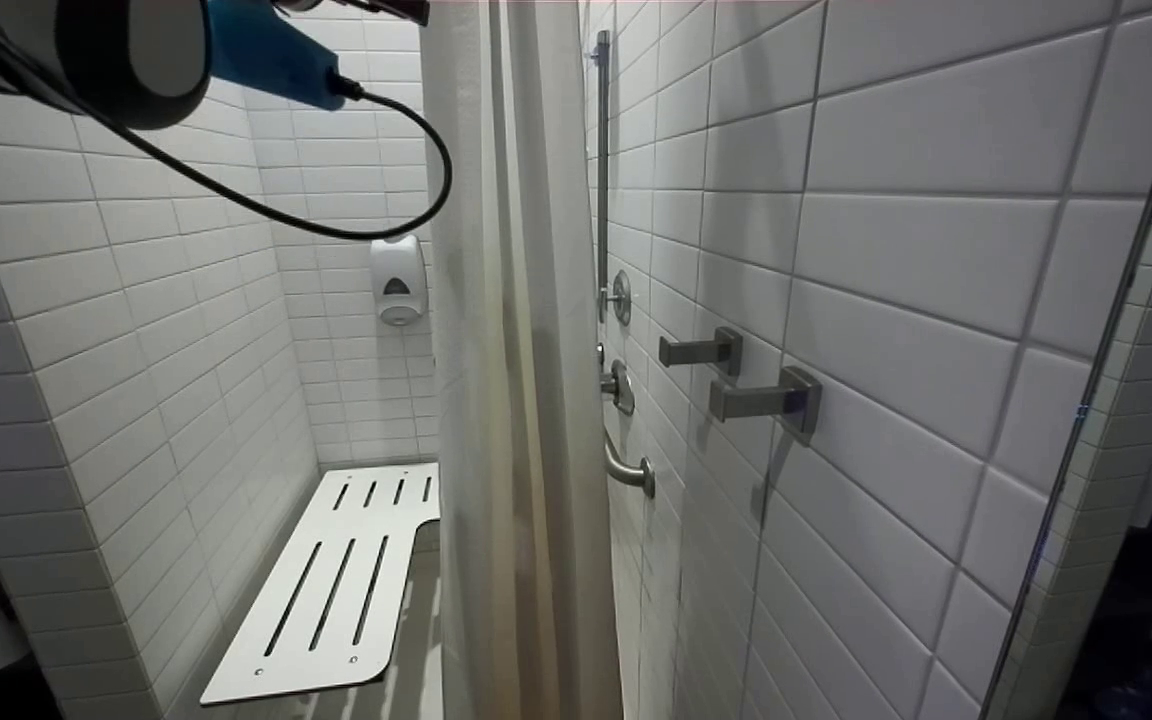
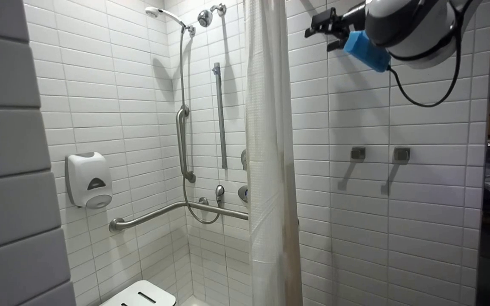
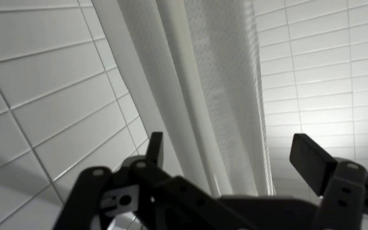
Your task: Draw the curtain to the left.
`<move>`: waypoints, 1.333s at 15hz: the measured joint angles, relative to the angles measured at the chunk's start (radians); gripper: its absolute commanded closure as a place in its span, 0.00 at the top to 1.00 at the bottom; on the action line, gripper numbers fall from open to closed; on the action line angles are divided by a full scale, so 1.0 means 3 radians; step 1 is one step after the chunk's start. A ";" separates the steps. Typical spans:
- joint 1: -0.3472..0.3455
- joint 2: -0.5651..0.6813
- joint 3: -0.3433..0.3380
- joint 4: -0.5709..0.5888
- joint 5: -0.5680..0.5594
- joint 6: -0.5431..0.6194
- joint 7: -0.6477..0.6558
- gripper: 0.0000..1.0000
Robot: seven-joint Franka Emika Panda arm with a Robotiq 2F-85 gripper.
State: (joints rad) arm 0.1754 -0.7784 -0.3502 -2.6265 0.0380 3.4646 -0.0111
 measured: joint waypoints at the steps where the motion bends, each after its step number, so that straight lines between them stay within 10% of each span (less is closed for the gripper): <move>1: 0.0002 -0.0022 -0.0007 0.0088 0.0000 -0.0005 0.0027 1.00; 12: 0.0099 0.0237 0.0035 0.0094 -0.0058 -0.0044 0.0064 1.00; 20: -0.0414 0.0659 0.0539 0.0232 -0.0026 -0.0097 0.0106 1.00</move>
State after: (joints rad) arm 0.0513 -0.5807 -0.1886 -2.5570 0.0302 3.4355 0.0206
